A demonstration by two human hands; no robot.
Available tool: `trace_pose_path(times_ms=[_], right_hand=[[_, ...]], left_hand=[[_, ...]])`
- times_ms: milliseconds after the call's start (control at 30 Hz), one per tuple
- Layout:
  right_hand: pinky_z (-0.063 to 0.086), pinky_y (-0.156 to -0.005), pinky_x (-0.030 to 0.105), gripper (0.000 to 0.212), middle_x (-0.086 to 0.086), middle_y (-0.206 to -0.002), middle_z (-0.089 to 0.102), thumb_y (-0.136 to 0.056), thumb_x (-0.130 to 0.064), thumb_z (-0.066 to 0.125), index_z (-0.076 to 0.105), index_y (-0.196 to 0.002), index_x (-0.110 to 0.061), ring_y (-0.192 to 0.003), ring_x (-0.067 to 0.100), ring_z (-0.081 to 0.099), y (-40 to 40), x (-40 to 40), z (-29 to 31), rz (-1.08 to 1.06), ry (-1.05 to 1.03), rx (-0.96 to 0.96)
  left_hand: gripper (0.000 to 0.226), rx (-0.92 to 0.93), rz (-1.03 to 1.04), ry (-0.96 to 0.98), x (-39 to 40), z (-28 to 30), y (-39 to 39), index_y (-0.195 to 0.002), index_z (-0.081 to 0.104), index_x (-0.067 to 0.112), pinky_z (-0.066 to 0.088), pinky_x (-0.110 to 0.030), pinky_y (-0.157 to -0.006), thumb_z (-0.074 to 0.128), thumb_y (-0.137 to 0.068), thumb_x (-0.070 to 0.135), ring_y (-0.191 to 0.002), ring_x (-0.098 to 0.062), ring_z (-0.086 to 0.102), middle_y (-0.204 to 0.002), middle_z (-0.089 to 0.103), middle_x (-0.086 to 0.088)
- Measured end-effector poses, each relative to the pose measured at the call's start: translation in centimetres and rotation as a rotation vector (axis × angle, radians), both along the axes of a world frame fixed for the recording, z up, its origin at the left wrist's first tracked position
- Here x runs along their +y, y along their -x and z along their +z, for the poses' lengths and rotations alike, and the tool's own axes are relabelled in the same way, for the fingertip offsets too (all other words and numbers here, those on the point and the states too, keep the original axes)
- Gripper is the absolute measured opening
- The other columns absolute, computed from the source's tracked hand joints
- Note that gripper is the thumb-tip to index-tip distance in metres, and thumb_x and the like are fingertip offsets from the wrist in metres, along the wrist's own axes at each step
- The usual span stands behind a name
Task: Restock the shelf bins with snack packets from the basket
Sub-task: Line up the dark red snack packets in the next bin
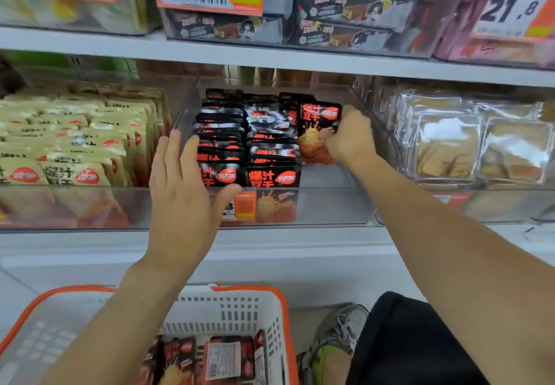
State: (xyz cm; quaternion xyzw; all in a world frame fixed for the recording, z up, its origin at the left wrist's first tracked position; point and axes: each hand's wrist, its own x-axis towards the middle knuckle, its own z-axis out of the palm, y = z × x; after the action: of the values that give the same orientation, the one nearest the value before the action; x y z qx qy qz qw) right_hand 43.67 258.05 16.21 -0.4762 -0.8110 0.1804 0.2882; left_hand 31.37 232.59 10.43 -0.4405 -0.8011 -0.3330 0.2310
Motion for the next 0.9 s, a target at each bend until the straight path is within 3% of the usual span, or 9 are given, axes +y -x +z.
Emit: trace_pose_path(times_ms=[100, 233, 467, 533, 600, 667, 733, 800, 900], right_hand=[[0.049, -0.090, 0.040, 0.056, 0.023, -0.122, 0.061, -0.083, -0.021, 0.080, 0.048, -0.124, 0.000, -0.114, 0.039, 0.059, 2.3, 1.4, -0.6, 0.015, 0.077, -0.062], [0.050, -0.089, 0.041, 0.057, 0.024, -0.120, 0.061, -0.086, -0.029, 0.078, 0.047, -0.124, 0.000, -0.115, 0.040, 0.059, 3.6, 2.5, -1.4, 0.017, 0.028, -0.225], [0.050, -0.091, 0.040, 0.083, 0.025, -0.130, 0.056, -0.088, -0.031, 0.076, 0.027, -0.144, 0.006, -0.119, 0.038, 0.058, 3.1, 1.8, -1.0, -0.030, 0.128, -0.211], [0.051, -0.092, 0.044, 0.065, 0.025, -0.123, 0.058, -0.092, -0.021, 0.070, 0.032, -0.139, 0.002, -0.113, 0.039, 0.059, 1.7, 0.6, -0.2, 0.019, -0.017, -0.192], [0.051, -0.086, 0.044, 0.037, 0.017, -0.111, 0.061, -0.093, -0.012, 0.062, 0.046, -0.125, -0.004, -0.098, 0.029, 0.061, -0.6, -1.8, 0.6, 0.146, -0.266, -0.022], [0.048, -0.079, 0.024, 0.022, 0.008, -0.103, 0.058, -0.092, -0.007, 0.057, 0.054, -0.113, -0.006, -0.082, 0.013, 0.054, -2.9, -6.2, 1.1, 0.313, -0.437, 0.207], [0.038, -0.073, 0.010, 0.013, 0.006, -0.097, 0.055, -0.091, -0.002, 0.057, 0.058, -0.104, -0.003, -0.076, 0.009, 0.047, -4.5, -11.5, -0.2, 0.545, -0.498, 0.263], [0.041, -0.067, 0.017, 0.009, 0.006, -0.096, 0.056, -0.092, -0.003, 0.057, 0.059, -0.100, -0.005, -0.074, 0.013, 0.049, -5.3, -16.4, -4.0, 0.810, -0.434, 0.136], [0.046, -0.067, 0.033, 0.013, 0.002, -0.108, 0.054, -0.097, -0.017, 0.053, 0.054, -0.110, -0.014, -0.083, 0.018, 0.056, -5.1, -22.1, -12.1, 1.006, 0.000, -0.316]], left_hand=[[0.092, 0.012, -0.013, -0.017, 0.1, -0.1, 0.4, -0.147, 0.033, -0.005, 0.016, -0.045, -0.120, 0.041, -0.090, 0.067, -0.146, -0.041, 0.025, -0.154, 0.033, -0.025], [0.097, 0.008, -0.014, -0.045, 0.2, -0.3, 0.5, -0.149, 0.027, -0.008, 0.016, -0.042, -0.122, 0.042, -0.090, 0.067, -0.145, -0.040, 0.026, -0.152, 0.034, -0.025], [0.097, -0.136, -0.082, -0.114, -0.3, 0.7, -0.1, -0.149, 0.026, -0.007, 0.026, -0.046, -0.116, 0.063, -0.084, 0.055, -0.140, -0.033, 0.024, -0.150, 0.036, -0.024], [0.080, -0.139, -0.090, -0.234, -1.0, 1.1, -0.6, -0.144, 0.035, -0.006, 0.031, -0.045, -0.114, 0.070, -0.089, 0.040, -0.134, -0.034, 0.033, -0.142, 0.043, -0.023], [0.048, -0.006, -0.127, -0.399, -2.4, 0.3, -1.5, -0.129, 0.049, -0.002, 0.035, -0.036, -0.105, 0.070, -0.092, 0.020, -0.118, -0.031, 0.044, -0.125, 0.052, -0.021], [0.026, -0.027, -0.256, -0.434, -3.7, -2.6, -2.6, -0.115, 0.051, 0.009, 0.041, -0.028, -0.093, 0.062, -0.092, 0.013, -0.102, -0.023, 0.052, -0.112, 0.053, -0.007], [0.019, -0.263, -0.340, -0.230, -4.7, -7.1, -3.7, -0.108, 0.049, 0.019, 0.048, -0.025, -0.073, 0.057, -0.093, 0.013, -0.085, -0.015, 0.055, -0.101, 0.044, 0.012], [0.015, -0.485, -0.351, 0.178, -6.2, -13.2, -4.3, -0.106, 0.050, 0.023, 0.049, -0.031, -0.066, 0.056, -0.095, 0.015, -0.078, -0.015, 0.056, -0.093, 0.039, 0.017], [0.023, -0.626, -0.357, 0.866, -10.9, -21.7, -4.4, -0.116, 0.054, 0.025, 0.048, -0.041, -0.090, 0.052, -0.094, 0.028, -0.108, -0.026, 0.058, -0.105, 0.049, 0.006]])
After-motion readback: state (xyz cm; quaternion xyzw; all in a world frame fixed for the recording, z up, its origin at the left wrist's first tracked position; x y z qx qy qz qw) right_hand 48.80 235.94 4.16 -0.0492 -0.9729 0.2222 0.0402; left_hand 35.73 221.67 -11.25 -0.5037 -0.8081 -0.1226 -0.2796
